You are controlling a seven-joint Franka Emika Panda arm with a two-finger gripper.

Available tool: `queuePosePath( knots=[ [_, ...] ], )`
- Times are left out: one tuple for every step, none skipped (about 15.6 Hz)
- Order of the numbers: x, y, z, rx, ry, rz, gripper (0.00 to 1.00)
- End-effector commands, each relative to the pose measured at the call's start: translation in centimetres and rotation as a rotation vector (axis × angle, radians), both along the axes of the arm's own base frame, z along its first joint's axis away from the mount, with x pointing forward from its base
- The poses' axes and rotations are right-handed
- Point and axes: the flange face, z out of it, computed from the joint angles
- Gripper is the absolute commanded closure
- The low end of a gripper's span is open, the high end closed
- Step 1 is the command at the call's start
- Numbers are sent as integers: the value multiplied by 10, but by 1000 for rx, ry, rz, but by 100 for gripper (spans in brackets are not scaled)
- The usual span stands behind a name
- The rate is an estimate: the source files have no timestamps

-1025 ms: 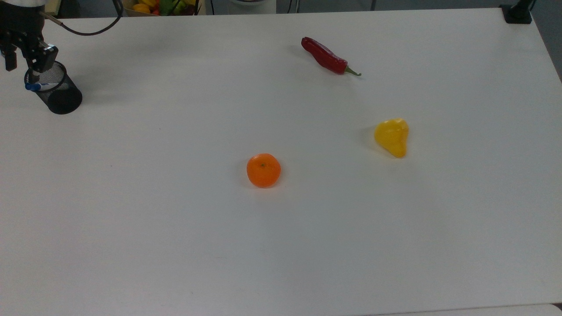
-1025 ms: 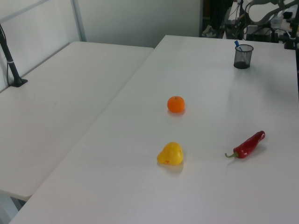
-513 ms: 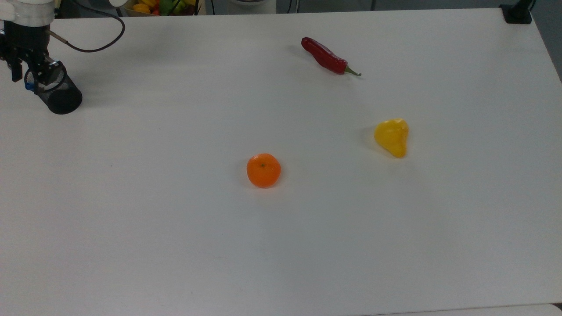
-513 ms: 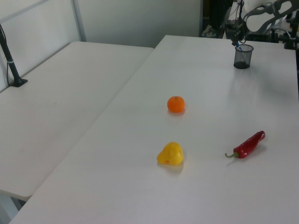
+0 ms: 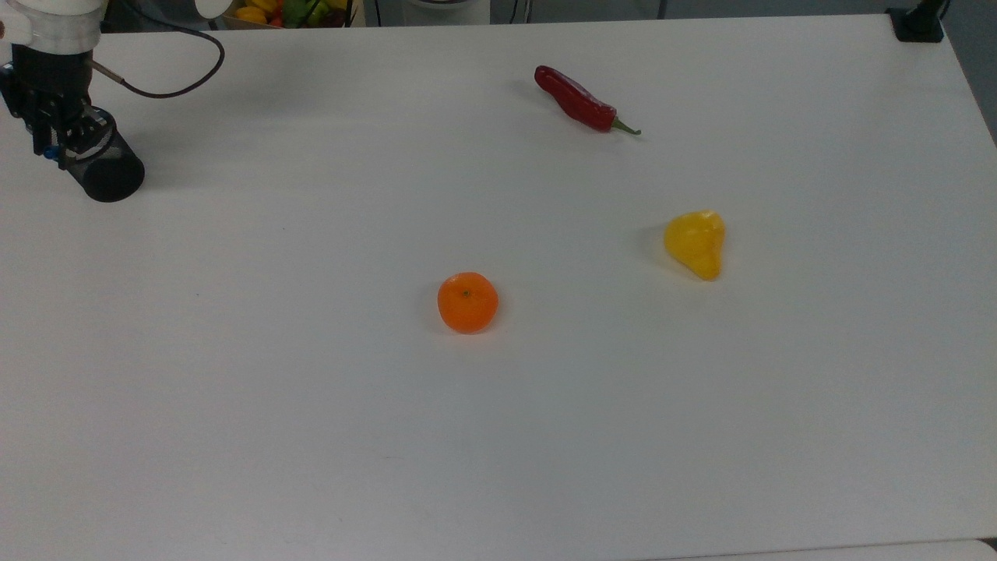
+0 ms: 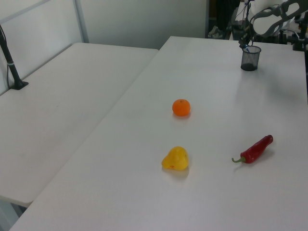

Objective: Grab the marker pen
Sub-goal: 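Close the gripper on the marker's cap end, then lift the marker up out of the pen cup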

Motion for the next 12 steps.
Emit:
queuePosePath(
  knots=[
    [-3, 5, -4, -7, 2, 20, 100],
    [-2, 6, -2, -6, 0, 24, 100],
    [-2, 6, 3, -5, -5, 23, 100],
    [-3, 6, 9, -6, -14, 23, 100],
    [-4, 6, 19, -8, -30, 23, 100],
    [-5, 6, 32, -11, -54, 21, 100],
    [-7, 7, 49, -13, -85, 20, 100],
    [-11, 8, 67, -16, -114, 21, 100],
    [-14, 10, 83, -13, -135, 22, 100],
    [-17, 11, 98, -13, -155, 22, 100],
    [-17, 15, 116, -15, -180, 31, 100],
    [-16, 22, 130, -13, -200, 42, 100]
  ],
)
